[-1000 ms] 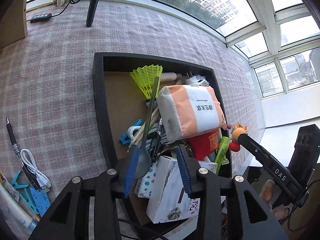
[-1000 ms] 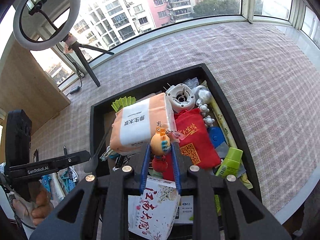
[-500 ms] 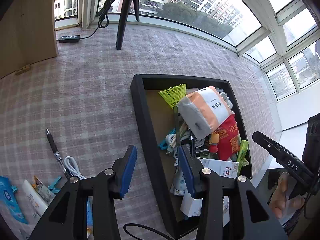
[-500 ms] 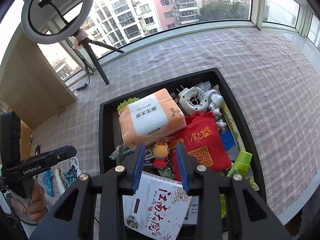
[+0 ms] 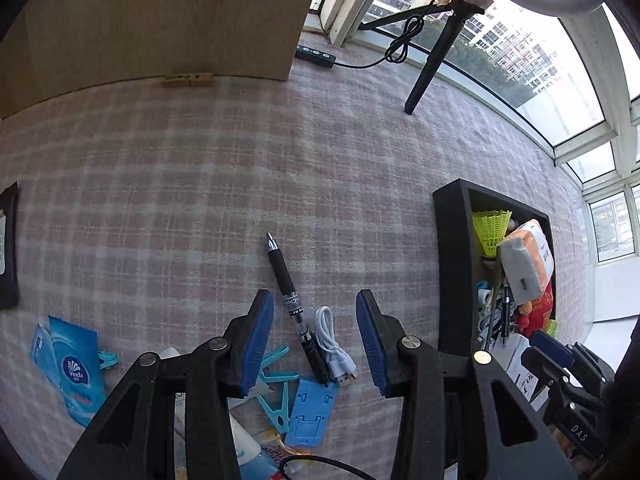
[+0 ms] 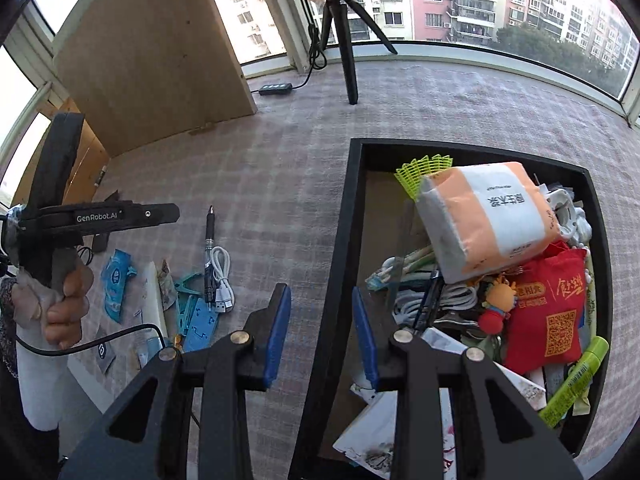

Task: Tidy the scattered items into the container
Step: 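Move the left tool to the black pen while the right tool approaches the white USB cable, then close the left tool on the black pen while the right tool grasps the white cable, then carry the pen in the left tool and cable in the right tool into the tray, release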

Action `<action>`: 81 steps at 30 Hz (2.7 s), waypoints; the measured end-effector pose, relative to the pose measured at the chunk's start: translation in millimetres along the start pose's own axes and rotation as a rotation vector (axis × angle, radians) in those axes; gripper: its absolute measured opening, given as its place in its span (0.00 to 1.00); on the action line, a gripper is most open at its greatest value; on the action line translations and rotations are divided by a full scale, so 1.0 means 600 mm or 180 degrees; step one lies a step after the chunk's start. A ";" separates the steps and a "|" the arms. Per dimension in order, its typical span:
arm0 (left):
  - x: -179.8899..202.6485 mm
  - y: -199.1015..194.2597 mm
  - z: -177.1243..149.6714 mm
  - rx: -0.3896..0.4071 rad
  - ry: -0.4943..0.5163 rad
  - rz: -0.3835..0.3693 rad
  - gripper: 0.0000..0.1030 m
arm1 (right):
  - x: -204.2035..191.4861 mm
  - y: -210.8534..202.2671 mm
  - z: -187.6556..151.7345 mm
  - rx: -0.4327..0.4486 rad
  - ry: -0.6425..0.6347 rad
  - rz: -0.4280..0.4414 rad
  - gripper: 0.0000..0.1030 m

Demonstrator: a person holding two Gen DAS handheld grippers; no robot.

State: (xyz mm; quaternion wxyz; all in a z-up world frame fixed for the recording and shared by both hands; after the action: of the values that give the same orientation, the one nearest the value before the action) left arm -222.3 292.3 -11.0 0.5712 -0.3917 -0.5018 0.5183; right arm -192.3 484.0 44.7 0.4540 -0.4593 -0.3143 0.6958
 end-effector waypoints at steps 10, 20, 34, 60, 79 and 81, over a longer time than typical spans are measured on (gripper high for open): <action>-0.010 0.072 -0.021 -0.0271 -0.0083 0.0020 0.38 | -0.115 0.171 -0.041 -0.0610 -0.0337 0.0285 0.31; -0.013 0.096 -0.019 -0.0348 -0.0094 0.0040 0.33 | -0.129 0.238 -0.044 -0.0797 -0.0383 0.0204 0.30; -0.007 0.114 -0.025 -0.0386 0.0001 0.0141 0.25 | -0.117 0.245 -0.054 -0.0823 -0.0451 0.0087 0.29; 0.010 0.041 -0.009 -0.0116 0.0112 0.0064 0.10 | -0.045 0.141 -0.016 -0.0372 -0.0112 0.0040 0.17; 0.265 -0.062 -0.011 0.0074 0.0703 -0.0560 0.10 | 0.125 -0.078 -0.008 0.0407 0.0529 -0.0338 0.17; 0.302 -0.059 -0.021 0.0068 0.0811 -0.0590 0.10 | 0.162 -0.105 -0.019 0.0458 0.0649 -0.0433 0.17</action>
State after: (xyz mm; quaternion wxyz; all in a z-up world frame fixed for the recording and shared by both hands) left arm -210.5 466.3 51.2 0.6797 -0.4001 -0.4538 0.4148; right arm -176.3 598.3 59.8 0.5615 -0.4715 -0.2462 0.6338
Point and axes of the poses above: each gripper's, at about its wrist camera, not at the fingertips, and y roughly the way its jaws point, x to its right, z to its top, the point moved 8 cm from there along y, roughly the way its jaws point, and after that the axes turned 8 degrees about z, right-handed, at the moved point
